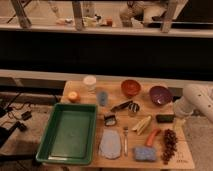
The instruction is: Place eraser in table surface
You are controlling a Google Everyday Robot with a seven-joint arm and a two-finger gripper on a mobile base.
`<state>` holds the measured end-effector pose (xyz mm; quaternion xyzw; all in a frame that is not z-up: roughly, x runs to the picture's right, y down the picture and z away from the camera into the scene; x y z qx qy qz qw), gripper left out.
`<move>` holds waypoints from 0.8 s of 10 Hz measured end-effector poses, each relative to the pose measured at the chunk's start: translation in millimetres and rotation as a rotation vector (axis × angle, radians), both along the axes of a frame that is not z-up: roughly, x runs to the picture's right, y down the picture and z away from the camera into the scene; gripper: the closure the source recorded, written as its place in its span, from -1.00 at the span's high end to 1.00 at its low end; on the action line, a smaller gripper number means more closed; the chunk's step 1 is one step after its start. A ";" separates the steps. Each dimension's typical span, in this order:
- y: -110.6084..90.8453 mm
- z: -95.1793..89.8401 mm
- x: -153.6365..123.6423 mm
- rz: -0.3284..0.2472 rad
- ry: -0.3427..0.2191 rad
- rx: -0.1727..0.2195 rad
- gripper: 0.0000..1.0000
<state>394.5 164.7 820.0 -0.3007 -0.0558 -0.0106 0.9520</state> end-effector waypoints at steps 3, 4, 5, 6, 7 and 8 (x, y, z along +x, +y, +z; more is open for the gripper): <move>-6.5 8.3 3.2 -0.015 0.016 0.007 0.60; -5.4 11.1 5.9 -0.011 0.021 0.005 0.60; -3.2 13.7 7.9 -0.009 0.025 0.002 0.60; -2.1 17.4 10.7 -0.004 0.030 -0.001 0.60; -0.3 20.5 13.9 0.001 0.035 -0.007 0.60; 0.9 22.9 16.3 0.005 0.039 -0.011 0.60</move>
